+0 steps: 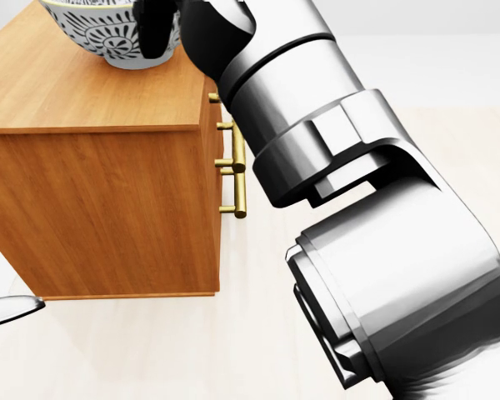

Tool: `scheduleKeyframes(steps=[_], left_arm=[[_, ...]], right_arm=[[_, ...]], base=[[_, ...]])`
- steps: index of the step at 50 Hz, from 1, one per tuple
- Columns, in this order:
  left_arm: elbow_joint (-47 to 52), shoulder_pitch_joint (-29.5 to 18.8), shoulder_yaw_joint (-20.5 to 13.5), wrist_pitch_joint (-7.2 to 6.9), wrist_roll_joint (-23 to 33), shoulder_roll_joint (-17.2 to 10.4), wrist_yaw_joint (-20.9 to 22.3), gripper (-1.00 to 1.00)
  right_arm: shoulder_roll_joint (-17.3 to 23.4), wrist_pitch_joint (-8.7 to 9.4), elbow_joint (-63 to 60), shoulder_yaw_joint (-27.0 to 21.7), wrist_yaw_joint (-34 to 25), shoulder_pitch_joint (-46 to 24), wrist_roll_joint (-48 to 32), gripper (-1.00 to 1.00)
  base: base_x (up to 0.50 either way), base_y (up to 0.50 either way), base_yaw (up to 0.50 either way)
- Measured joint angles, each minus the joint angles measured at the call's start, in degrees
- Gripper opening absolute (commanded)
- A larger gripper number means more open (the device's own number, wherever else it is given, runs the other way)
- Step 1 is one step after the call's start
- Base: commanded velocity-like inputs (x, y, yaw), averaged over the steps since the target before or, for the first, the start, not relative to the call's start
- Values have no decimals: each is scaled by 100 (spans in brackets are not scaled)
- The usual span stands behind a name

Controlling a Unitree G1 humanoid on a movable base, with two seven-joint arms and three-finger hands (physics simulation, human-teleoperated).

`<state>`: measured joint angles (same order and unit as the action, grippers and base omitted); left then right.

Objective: Put the bowl on top of the cabinet.

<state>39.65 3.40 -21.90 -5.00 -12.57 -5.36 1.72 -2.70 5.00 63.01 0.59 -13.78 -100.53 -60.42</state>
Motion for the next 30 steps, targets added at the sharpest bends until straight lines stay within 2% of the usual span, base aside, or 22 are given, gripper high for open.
scheduleKeyframes(steps=[17, 30], left_arm=[[25, 9, 7, 0, 14, 7, 7, 100], [15, 3, 8, 0, 15, 8, 12, 100]], right_arm=[[146, 0, -60, -33, -139, -1106, 20, 100], [182, 0, -164, -240, -68, -1947, 431, 100]], base=[[0, 0, 0], [0, 0, 0]])
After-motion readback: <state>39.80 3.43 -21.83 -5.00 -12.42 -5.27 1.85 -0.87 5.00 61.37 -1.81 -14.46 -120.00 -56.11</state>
